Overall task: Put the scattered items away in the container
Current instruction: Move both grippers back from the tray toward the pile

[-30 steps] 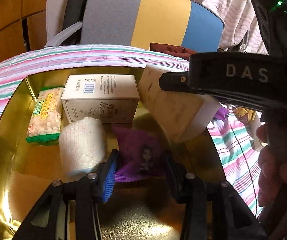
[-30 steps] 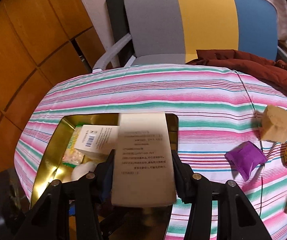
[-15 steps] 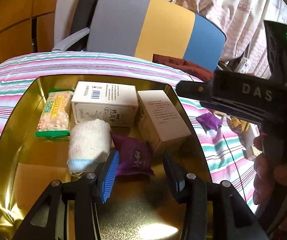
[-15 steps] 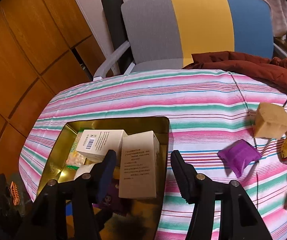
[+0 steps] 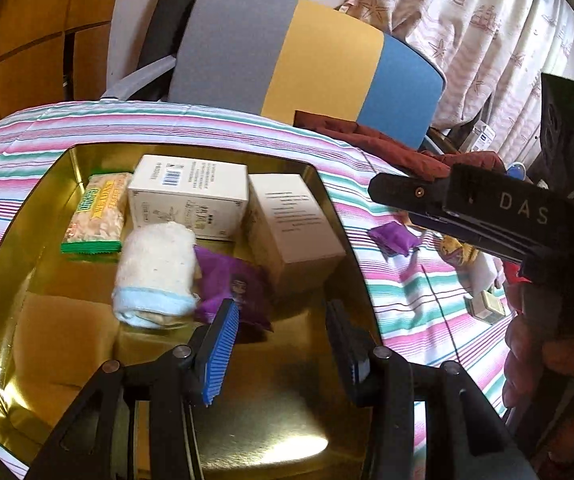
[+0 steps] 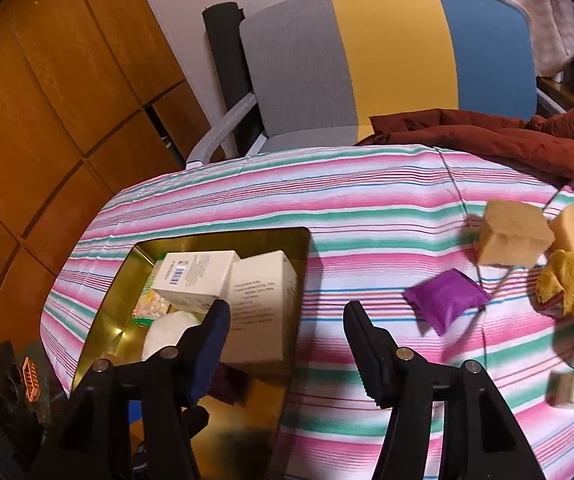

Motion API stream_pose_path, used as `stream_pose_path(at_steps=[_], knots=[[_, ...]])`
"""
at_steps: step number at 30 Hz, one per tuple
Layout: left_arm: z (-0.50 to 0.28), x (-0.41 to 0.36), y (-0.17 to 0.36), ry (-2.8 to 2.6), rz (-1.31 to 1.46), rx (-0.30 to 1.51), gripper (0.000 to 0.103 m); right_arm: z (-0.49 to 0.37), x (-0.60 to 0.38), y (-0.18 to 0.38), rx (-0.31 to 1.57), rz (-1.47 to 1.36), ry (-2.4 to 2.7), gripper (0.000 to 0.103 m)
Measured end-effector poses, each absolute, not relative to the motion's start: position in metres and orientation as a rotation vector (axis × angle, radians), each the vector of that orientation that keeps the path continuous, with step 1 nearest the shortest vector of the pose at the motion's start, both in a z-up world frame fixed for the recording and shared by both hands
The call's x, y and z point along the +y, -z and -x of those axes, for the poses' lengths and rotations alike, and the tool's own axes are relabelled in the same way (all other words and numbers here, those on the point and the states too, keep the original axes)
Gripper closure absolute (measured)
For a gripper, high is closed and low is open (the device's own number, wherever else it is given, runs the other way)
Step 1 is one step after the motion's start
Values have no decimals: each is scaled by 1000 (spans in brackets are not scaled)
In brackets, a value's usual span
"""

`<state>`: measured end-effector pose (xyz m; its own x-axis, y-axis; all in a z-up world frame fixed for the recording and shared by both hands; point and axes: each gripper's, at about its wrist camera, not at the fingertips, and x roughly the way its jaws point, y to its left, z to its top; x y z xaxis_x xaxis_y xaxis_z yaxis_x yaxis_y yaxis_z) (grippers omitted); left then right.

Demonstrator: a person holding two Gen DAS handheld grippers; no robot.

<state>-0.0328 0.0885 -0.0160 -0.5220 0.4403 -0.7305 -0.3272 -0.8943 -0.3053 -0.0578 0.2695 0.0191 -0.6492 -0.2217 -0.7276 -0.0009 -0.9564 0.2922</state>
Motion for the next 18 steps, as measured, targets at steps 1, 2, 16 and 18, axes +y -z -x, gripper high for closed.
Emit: stream_pose_path(at_steps=[1, 2, 16, 18], knots=[[31, 90, 15, -2403, 1203, -174, 57, 55, 274, -19, -411, -1252, 2722, 43], [28, 94, 14, -2399, 1194, -163, 57, 53, 278, -19, -415, -1254, 2729, 43], [-3, 142, -3, -2307, 1119, -26, 57, 12, 362, -9, -499, -1308, 2827, 42], [-8, 150, -5, -2289, 1106, -3, 57, 9, 369, -8, -500, -1314, 2838, 41]])
